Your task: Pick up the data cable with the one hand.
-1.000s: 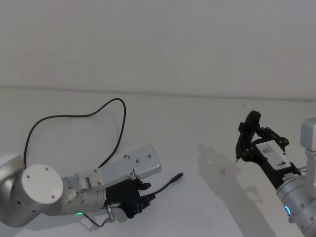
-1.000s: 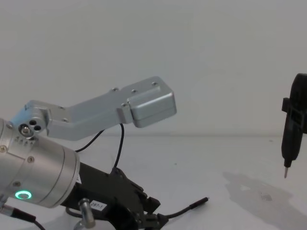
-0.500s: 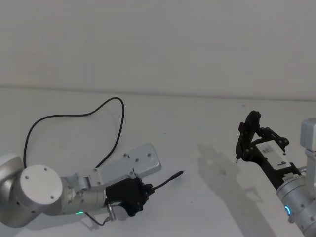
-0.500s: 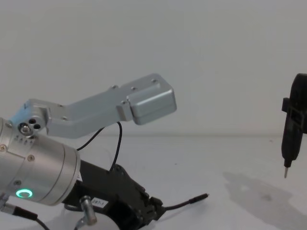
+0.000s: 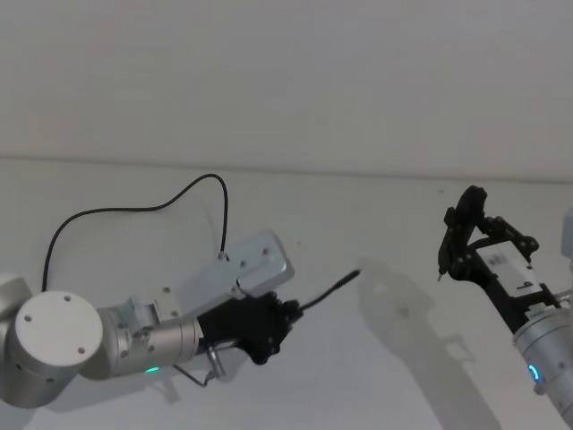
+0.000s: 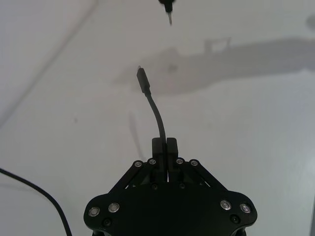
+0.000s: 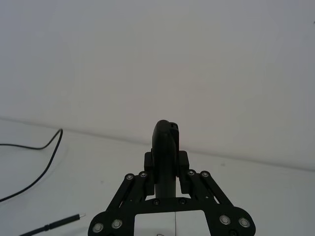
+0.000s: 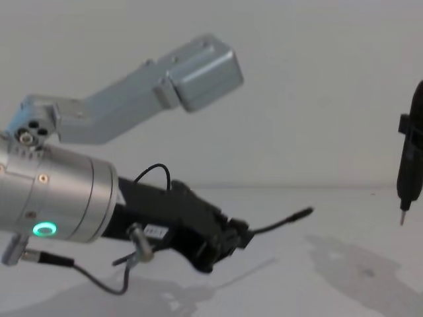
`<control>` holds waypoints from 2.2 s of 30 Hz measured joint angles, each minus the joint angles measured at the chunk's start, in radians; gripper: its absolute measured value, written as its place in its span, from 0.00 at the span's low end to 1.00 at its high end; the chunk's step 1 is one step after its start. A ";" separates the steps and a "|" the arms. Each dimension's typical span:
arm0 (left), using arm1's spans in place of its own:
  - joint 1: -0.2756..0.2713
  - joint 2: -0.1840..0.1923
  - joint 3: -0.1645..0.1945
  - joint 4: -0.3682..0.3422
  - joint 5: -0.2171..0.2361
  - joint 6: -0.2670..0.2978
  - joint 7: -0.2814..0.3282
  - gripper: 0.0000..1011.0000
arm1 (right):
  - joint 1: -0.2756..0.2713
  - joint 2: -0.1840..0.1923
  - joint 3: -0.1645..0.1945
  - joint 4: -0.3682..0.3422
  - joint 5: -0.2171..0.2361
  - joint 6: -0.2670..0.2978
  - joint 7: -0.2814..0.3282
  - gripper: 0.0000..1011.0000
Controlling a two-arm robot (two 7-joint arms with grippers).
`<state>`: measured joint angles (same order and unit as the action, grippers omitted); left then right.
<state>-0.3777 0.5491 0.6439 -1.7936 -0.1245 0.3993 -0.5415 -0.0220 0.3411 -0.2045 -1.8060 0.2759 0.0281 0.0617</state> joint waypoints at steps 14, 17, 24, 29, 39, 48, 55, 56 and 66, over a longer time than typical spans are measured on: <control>-0.001 -0.051 -0.058 -0.046 -0.058 -0.046 0.031 0.05 | -0.002 0.006 0.019 -0.082 0.004 0.001 0.020 0.27; -0.002 -0.055 -0.061 -0.049 -0.061 -0.049 0.033 0.05 | 0.000 0.006 0.020 -0.096 0.004 0.002 0.026 0.27; -0.006 -0.065 -0.069 -0.056 -0.071 -0.055 0.039 0.05 | 0.006 0.006 0.023 -0.126 0.001 0.002 0.036 0.27; -0.008 -0.068 -0.071 -0.058 -0.074 -0.057 0.041 0.05 | 0.009 0.004 0.028 -0.148 0.001 0.002 0.044 0.27; -0.009 -0.073 -0.075 -0.061 -0.078 -0.059 0.043 0.05 | 0.016 -0.009 0.040 -0.170 0.031 -0.007 0.070 0.27; -0.010 -0.075 -0.076 -0.062 -0.080 -0.060 0.044 0.05 | 0.030 -0.025 0.047 -0.174 0.076 -0.008 0.102 0.27; -0.010 -0.076 -0.077 -0.063 -0.081 -0.061 0.045 0.05 | 0.043 -0.036 0.050 -0.173 0.108 -0.001 0.123 0.27; -0.010 -0.076 -0.077 -0.063 -0.081 -0.061 0.045 0.05 | 0.044 -0.037 0.050 -0.173 0.110 -0.001 0.124 0.27; -0.010 -0.077 -0.077 -0.063 -0.081 -0.061 0.045 0.05 | 0.059 -0.041 0.043 -0.167 0.140 0.006 0.143 0.27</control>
<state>-0.3880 0.4724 0.5667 -1.8570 -0.2057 0.3383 -0.4966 0.0371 0.3001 -0.1616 -1.9732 0.4162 0.0338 0.2046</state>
